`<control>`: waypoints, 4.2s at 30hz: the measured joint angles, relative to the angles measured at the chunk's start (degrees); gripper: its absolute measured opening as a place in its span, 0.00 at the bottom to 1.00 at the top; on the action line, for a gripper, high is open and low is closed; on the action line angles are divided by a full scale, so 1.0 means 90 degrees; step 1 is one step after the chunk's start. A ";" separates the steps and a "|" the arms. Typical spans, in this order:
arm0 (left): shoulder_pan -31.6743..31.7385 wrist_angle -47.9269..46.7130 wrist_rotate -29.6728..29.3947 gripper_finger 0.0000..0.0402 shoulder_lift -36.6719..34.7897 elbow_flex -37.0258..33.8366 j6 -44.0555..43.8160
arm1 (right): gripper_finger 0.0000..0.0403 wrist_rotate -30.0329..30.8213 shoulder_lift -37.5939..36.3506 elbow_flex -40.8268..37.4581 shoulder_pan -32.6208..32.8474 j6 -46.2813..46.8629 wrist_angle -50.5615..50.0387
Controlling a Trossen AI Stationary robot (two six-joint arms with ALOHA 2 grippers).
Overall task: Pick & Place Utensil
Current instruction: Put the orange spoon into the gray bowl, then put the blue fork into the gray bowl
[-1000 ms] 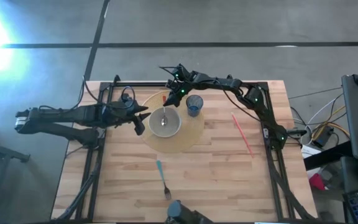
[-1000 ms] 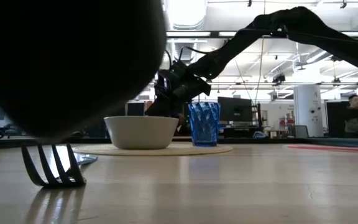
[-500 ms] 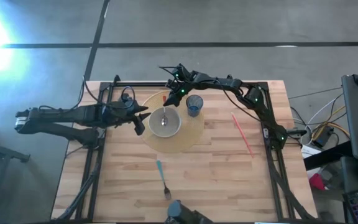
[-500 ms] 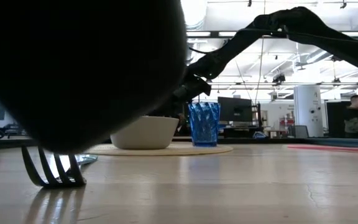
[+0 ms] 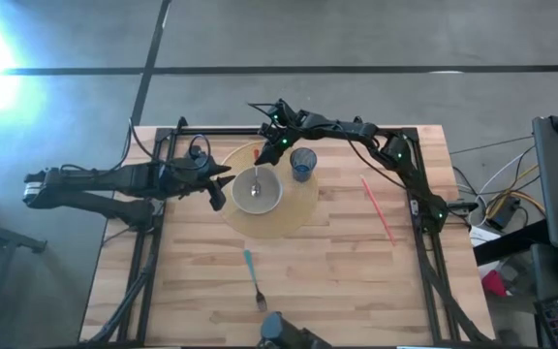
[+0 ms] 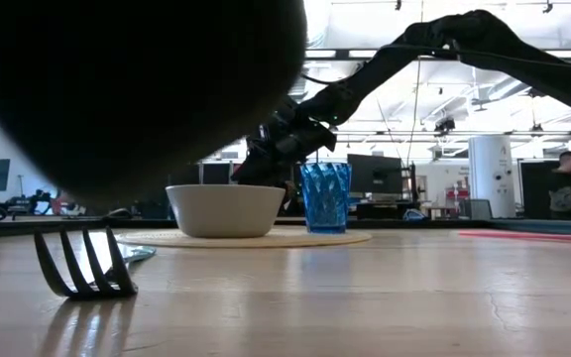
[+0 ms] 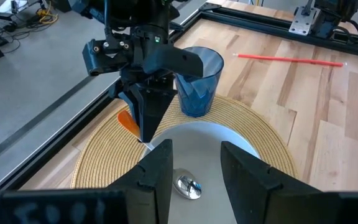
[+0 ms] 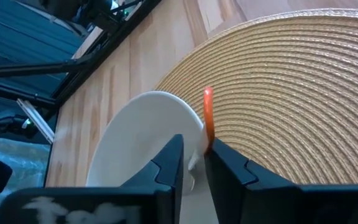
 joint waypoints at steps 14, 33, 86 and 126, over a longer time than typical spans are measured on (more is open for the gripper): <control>0.0000 0.0000 0.0002 0.31 0.0000 0.0000 -0.0087 | 0.21 0.0000 -0.0056 0.0002 -0.0004 0.0131 -0.0055; 0.0000 -0.0002 0.0002 0.31 0.0000 0.0000 -0.0092 | 0.29 0.0070 -0.0181 0.0005 -0.0054 0.0416 -0.0041; 0.0000 -0.0005 0.0005 0.31 0.0000 0.0000 -0.0090 | 0.33 -0.0111 -0.0265 0.0005 -0.0280 0.0876 -0.0228; -0.0017 0.0024 0.0880 0.31 0.0000 0.0000 -0.0572 | 0.28 0.1465 -0.3060 -0.0198 0.0099 -0.2342 -0.3169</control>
